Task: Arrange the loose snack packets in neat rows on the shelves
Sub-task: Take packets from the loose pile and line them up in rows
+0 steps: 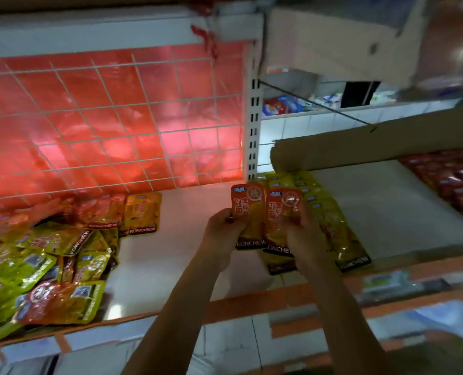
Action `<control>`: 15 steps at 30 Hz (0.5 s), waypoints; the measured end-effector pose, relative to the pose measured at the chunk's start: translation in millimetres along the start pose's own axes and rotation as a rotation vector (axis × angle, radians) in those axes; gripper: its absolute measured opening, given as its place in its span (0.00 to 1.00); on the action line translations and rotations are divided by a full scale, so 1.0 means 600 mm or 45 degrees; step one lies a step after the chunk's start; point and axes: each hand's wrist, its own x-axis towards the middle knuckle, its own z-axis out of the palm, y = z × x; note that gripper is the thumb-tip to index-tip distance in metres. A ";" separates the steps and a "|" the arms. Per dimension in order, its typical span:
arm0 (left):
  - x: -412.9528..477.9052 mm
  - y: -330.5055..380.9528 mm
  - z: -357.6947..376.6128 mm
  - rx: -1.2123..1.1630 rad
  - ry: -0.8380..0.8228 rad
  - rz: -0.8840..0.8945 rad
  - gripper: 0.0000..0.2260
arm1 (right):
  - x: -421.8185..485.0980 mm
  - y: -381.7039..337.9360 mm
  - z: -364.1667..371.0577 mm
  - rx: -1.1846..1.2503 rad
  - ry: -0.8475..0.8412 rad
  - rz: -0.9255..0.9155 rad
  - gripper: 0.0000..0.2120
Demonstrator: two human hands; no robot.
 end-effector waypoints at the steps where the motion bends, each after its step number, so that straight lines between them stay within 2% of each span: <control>1: -0.007 -0.005 0.032 -0.011 -0.027 -0.011 0.07 | 0.001 0.006 -0.034 -0.034 0.015 -0.003 0.18; 9: -0.064 -0.059 0.290 -0.031 -0.125 -0.083 0.07 | -0.001 0.058 -0.295 -0.074 0.198 0.001 0.14; 12: -0.079 -0.071 0.365 -0.042 -0.181 -0.097 0.11 | -0.003 0.068 -0.370 -0.030 0.240 0.018 0.13; 15: -0.083 -0.077 0.426 -0.005 -0.186 -0.099 0.05 | -0.002 0.077 -0.431 0.015 0.258 0.030 0.13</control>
